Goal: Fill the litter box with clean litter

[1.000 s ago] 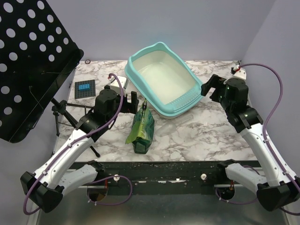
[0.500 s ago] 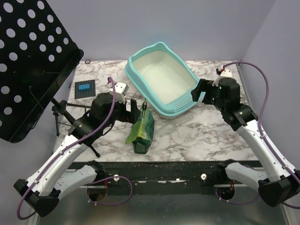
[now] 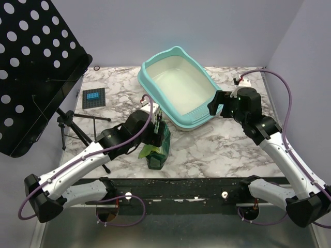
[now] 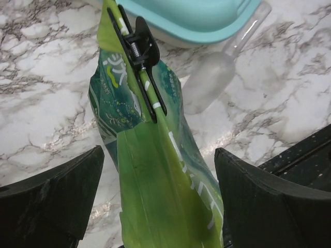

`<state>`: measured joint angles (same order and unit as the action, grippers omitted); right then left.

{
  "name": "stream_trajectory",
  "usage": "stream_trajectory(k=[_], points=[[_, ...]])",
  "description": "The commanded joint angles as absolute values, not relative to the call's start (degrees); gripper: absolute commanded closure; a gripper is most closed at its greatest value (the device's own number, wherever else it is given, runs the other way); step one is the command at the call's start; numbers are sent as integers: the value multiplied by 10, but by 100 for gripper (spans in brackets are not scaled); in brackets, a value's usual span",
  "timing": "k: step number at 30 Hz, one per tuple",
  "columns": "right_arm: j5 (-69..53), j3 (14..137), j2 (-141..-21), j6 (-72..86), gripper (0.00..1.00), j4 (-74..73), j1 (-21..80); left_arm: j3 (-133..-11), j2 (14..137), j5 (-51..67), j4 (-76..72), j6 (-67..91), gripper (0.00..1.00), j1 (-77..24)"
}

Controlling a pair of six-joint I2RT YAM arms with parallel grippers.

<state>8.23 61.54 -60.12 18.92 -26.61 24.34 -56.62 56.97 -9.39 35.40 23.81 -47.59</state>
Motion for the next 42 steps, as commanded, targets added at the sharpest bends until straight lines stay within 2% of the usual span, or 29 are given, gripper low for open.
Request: stream_trajectory(k=[1, 4, 9, 11, 16, 24, 29, 34, 39, 42], points=[[69, 597, -592, 183, 1, -277, 248, -564, 596, -202, 386, 256, 6, -513], [62, 591, -591, 184, 1, -276, 248, -566, 610, -232, 398, 260, 12, -528], [53, 582, -592, 184, 1, -271, 248, -558, 620, -242, 395, 262, 45, -538], [55, 580, -592, 187, 1, -271, 248, -555, 624, -240, 393, 258, 51, -538], [54, 575, -580, 188, 1, -267, 248, -555, 628, -235, 387, 224, 100, -538], [39, 580, -577, 189, 1, -268, 248, -660, 664, -268, 411, 61, 100, -534], [16, 616, -595, 184, 1, -270, 248, -728, 668, -217, 362, -100, 100, -515], [4, 657, -601, 172, 1, -272, 248, -697, 593, -127, 313, -211, 100, -500], [-16, 689, -612, 158, 2, -283, 248, -613, 477, 74, 263, -270, 100, -468], [-36, 690, -618, 148, 2, -285, 247, -577, 449, 163, 246, -299, 100, -435]])
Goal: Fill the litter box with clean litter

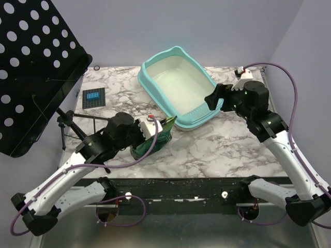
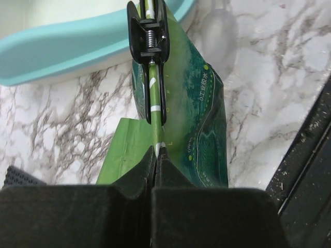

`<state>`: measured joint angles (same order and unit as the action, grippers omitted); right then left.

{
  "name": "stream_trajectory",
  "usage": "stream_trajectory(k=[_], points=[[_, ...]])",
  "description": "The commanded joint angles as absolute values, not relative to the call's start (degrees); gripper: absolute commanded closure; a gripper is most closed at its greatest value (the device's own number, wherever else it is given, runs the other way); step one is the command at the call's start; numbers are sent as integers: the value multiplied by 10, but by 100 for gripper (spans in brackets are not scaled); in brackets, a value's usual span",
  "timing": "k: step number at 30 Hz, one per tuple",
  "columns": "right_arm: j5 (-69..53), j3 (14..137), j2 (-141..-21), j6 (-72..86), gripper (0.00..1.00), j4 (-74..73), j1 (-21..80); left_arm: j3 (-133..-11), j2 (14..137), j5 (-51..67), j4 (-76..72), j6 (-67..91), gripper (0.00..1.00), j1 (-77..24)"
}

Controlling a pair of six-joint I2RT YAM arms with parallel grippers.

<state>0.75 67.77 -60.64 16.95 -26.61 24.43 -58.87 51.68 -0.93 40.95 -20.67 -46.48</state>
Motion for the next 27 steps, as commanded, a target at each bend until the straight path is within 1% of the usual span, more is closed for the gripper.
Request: stream_trajectory(k=[1, 4, 8, 13, 17, 20, 24, 27], points=[[-47, 686, -620, 140, 3, -279, 248, -580, 460, 190, 261, -308, 100, -419], [-74, 679, -624, 132, 4, -277, 248, -607, 506, 283, 307, -344, 100, -370], [-128, 674, -634, 109, 5, -273, 248, -636, 549, 345, 339, -411, 100, -326], [-177, 665, -660, 99, 5, -267, 248, -650, 591, 370, 355, -492, 100, -298], [-193, 680, -699, 101, 5, -276, 248, -709, 620, 382, 390, -536, 100, -293], [-184, 685, -707, 104, 5, -276, 248, -734, 629, 385, 415, -569, 100, -284], [-136, 682, -716, 114, 4, -268, 248, -686, 632, 389, 379, -564, 100, -277], [-79, 684, -738, 138, 2, -254, 248, -625, 619, 382, 303, -508, 100, -277]])
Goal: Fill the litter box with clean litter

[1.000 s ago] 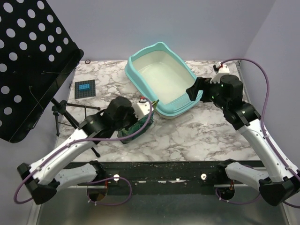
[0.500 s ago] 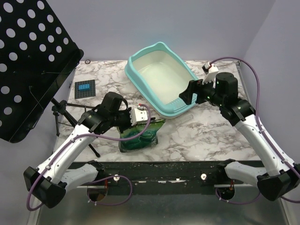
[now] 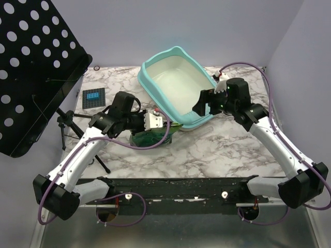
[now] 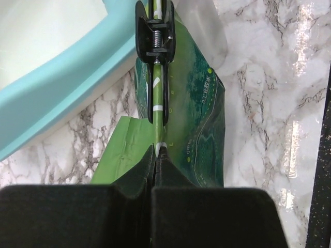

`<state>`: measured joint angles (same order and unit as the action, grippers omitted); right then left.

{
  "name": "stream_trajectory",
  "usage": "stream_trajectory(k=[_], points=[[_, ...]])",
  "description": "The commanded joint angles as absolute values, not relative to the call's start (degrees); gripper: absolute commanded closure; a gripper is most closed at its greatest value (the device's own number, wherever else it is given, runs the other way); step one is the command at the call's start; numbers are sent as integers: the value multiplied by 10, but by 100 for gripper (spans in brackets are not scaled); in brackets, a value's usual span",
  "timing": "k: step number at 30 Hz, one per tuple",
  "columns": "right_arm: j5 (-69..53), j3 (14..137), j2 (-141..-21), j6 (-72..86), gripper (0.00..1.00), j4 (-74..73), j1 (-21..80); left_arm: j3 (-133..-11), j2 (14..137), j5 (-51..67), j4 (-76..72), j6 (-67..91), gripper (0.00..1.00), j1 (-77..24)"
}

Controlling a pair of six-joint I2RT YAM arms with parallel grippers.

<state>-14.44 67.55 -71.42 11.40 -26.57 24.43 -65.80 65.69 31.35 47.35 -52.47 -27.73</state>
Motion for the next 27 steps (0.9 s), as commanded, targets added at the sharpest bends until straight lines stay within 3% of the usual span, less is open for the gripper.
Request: stream_trajectory(k=[1, 4, 9, 10, 11, 14, 17, 23, 27], points=[[-72, 690, -748, 144, 2, -251, 248, -608, 613, 365, 269, -471, 99, -278], [-76, 721, -800, 156, 2, -250, 248, -543, 576, 315, 178, -411, 71, -280], [-49, 789, -872, 170, 2, -247, 248, -466, 512, 272, 98, -356, 47, -286], [-43, 804, -888, 175, 3, -248, 248, -458, 505, 257, 86, -346, 34, -290], [-42, 819, -901, 183, 4, -246, 248, -454, 500, 235, 83, -335, 1, -299], [-41, 866, -960, 193, 8, -242, 248, -454, 489, 163, 81, -305, 1, -330], [-2, 931, -1037, 182, 27, -286, 248, -469, 476, 88, 97, -255, 1, -362], [83, 938, -1083, 168, 96, -322, 247, -487, 445, -14, 103, -121, 1, -367], [60, 883, -1047, 146, 99, -298, 247, -500, 442, -36, 106, -57, 1, -367]])
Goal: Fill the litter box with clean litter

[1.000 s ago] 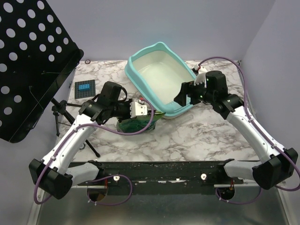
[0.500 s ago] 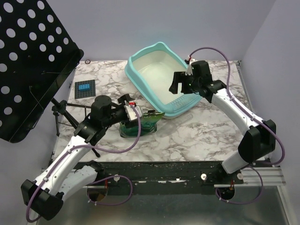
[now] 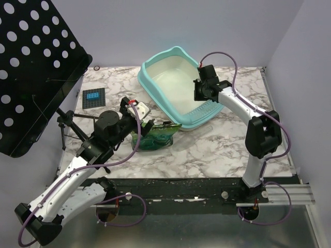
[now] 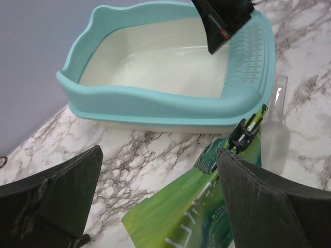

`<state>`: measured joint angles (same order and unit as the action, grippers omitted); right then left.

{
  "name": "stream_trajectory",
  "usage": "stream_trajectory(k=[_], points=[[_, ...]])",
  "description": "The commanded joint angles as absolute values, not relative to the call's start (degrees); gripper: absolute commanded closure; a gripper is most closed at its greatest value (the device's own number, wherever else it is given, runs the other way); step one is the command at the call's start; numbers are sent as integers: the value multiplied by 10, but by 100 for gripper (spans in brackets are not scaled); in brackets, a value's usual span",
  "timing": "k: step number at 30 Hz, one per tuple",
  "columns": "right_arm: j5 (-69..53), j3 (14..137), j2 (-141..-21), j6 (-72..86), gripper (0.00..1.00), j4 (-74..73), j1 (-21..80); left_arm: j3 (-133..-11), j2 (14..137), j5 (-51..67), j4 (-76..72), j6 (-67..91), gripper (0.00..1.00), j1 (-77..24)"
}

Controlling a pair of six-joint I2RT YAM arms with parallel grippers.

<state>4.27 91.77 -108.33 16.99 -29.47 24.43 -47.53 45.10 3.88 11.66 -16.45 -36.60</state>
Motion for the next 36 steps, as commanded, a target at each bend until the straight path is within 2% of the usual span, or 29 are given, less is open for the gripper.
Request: stream_trajectory(k=[1, 11, 25, 29, 33, 36], points=[[62, 883, -1052, 140, 99, -297, 247, -498, 442, -30, 106, -54, 1, -367], [193, 1065, -1237, 148, 99, -382, 217, -448, 432, -33, 79, -45, 1, -368], [327, 1339, -1413, 70, 99, -453, 159, -430, 413, -33, 58, -47, 1, -373], [344, 1384, -1442, 51, 98, -433, 135, -428, 412, -35, 57, -49, 1, -375], [364, 1411, -1453, 6, 91, -372, 127, -425, 412, -40, 57, -54, 1, -377], [365, 1433, -1466, -32, 91, -336, 124, -423, 414, -43, 54, -58, 1, -378]])
